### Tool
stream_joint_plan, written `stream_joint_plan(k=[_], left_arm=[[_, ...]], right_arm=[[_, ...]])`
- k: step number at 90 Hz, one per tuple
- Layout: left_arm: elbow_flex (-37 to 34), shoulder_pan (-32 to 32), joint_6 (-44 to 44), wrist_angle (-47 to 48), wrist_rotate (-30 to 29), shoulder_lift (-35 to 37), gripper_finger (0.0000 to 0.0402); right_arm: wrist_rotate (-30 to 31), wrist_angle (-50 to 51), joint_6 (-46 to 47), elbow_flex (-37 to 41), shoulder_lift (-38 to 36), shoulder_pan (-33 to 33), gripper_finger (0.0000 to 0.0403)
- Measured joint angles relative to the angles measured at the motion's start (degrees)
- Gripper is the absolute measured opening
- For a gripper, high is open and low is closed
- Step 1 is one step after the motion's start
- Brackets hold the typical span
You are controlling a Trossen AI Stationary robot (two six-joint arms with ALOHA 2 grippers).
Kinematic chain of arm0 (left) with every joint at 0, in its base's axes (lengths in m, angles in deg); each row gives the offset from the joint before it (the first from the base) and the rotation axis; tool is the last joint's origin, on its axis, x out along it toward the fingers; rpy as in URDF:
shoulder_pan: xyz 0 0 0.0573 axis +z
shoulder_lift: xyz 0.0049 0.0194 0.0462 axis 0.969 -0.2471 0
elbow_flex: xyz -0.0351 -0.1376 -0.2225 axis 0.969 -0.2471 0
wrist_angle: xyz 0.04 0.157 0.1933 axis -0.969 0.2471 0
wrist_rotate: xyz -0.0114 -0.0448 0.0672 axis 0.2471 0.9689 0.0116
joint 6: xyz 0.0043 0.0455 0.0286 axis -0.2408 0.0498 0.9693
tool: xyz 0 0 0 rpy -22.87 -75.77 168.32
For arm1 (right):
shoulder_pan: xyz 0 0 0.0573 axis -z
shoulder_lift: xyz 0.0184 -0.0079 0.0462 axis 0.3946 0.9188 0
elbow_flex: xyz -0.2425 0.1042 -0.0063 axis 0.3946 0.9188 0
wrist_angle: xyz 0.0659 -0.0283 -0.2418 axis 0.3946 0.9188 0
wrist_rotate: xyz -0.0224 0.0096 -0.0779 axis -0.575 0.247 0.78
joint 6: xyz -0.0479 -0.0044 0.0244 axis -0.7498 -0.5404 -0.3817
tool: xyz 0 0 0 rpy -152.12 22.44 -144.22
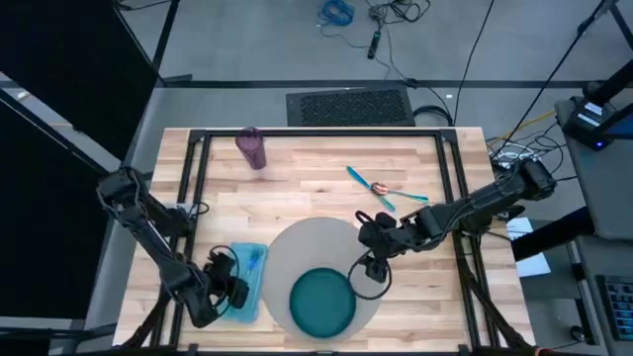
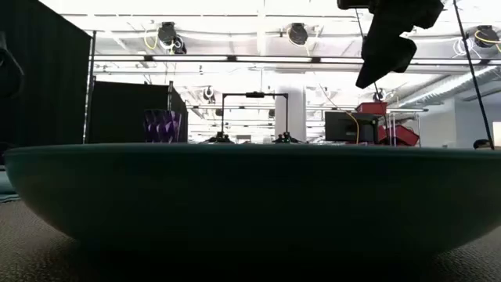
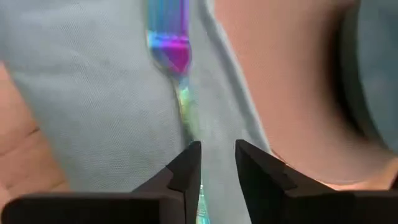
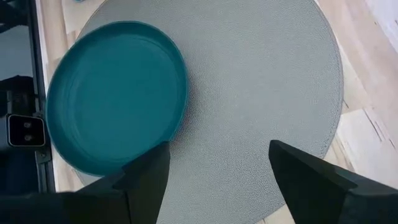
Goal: Set table place
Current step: Put the blue fork on top of the blue table napkin
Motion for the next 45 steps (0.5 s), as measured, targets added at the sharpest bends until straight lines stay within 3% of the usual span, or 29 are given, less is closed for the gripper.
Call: stream_joint_plan(k=[30, 45], left_arm=[[0.0, 0.0, 1.6, 0.5, -2.7, 3.3, 0.0084], [0.0, 0.6, 1.5, 0.4, -8.4, 3.3, 0.0084]], right_arm=[[0.0, -0.9, -0.2, 0.0, 0.0, -0.4, 0.0258], [0.0, -1.6, -1.1, 0.0, 0.0, -0.7, 0.0258]])
